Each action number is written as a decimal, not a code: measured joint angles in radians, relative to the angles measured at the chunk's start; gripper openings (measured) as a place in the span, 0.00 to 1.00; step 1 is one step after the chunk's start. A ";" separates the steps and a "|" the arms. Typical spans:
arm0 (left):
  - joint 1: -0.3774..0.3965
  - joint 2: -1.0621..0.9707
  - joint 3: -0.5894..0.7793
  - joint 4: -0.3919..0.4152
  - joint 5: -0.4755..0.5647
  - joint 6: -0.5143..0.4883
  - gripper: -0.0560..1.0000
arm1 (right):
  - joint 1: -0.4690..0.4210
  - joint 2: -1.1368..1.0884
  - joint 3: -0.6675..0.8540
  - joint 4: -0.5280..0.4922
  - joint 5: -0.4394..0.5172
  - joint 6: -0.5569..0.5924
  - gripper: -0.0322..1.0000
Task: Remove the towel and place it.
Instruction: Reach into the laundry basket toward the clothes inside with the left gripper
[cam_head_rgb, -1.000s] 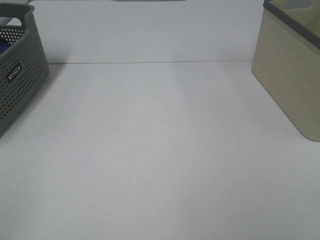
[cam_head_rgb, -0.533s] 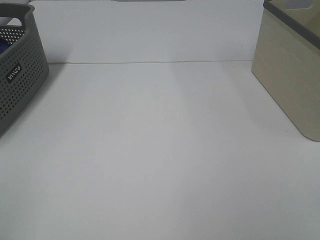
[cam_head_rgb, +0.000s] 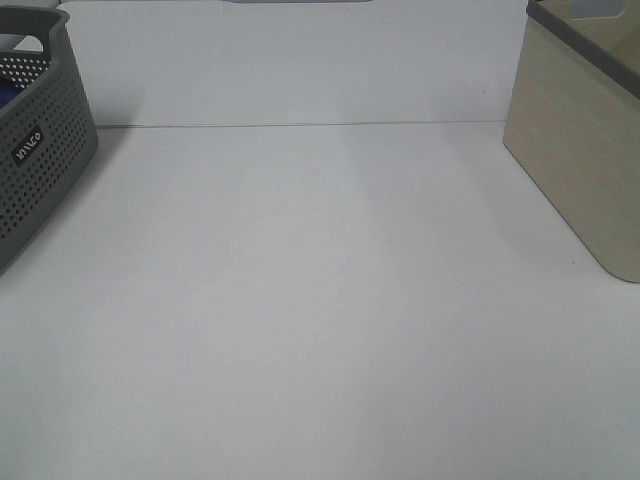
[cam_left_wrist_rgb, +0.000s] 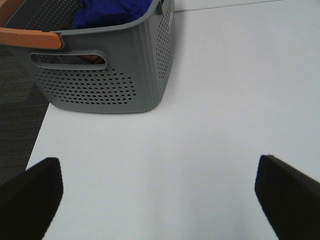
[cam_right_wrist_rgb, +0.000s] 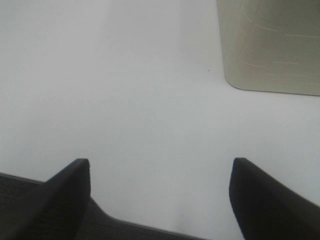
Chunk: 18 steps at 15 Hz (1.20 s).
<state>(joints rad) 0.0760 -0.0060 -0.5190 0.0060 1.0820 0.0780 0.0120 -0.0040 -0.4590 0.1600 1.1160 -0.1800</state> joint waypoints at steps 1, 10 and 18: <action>0.000 0.000 0.000 0.000 0.000 0.000 0.99 | 0.000 0.000 0.000 0.000 0.000 0.000 0.76; 0.000 0.000 0.000 -0.006 0.000 0.000 0.99 | 0.000 0.000 0.000 0.000 0.000 0.000 0.76; 0.000 0.092 -0.088 -0.006 0.008 0.046 0.99 | 0.000 0.000 0.000 0.000 0.000 0.000 0.76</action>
<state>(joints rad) 0.0760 0.0860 -0.6070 0.0000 1.0900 0.1240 0.0120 -0.0040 -0.4590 0.1600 1.1160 -0.1800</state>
